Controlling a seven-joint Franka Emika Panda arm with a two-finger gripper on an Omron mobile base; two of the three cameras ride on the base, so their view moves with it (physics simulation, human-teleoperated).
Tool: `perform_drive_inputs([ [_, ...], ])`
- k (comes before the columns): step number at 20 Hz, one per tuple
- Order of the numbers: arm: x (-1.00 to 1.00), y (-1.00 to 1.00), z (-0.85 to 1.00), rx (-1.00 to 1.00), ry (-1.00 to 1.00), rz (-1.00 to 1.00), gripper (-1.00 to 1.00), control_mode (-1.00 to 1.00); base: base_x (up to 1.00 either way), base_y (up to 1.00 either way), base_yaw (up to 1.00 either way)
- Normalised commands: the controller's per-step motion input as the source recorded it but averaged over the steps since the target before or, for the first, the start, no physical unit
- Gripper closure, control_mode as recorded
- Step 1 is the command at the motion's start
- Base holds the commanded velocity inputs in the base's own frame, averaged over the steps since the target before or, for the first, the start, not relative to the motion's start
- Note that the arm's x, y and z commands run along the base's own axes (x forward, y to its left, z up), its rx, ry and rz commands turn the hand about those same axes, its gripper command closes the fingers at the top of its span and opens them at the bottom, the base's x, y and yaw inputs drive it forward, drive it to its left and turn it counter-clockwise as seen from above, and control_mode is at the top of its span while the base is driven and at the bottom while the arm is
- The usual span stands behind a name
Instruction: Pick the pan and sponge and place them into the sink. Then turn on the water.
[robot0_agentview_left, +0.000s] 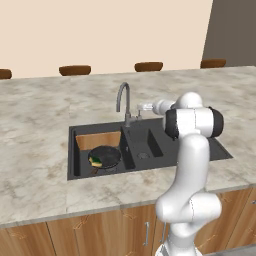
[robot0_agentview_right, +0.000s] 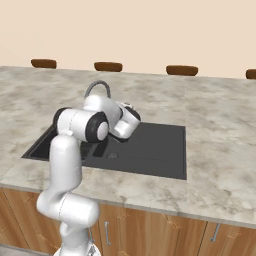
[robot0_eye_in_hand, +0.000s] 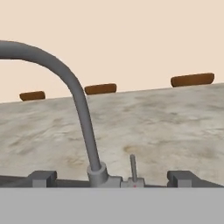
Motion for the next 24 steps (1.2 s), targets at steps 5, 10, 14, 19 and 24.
perform_drive_inputs([
  [5, 0.24, -0.12, -0.25, 0.00, 0.00, 0.01, -1.00, -1.00, 0.00, 0.00, 0.00],
  [10, 0.32, -0.05, -0.19, 0.00, 0.00, 0.01, -1.00, -1.00, 0.00, 0.00, 0.00],
  [14, 0.29, -0.05, -0.24, 0.00, 0.00, 0.01, -1.00, -1.00, 0.00, 0.00, 0.00],
  [19, 0.29, -0.04, -0.28, 0.00, 0.00, 0.02, -1.00, -1.00, 0.00, 0.00, 0.00],
  [24, 0.35, 0.00, -0.24, 0.00, 0.01, 0.03, -1.00, -1.00, 0.00, 0.00, 0.00],
])
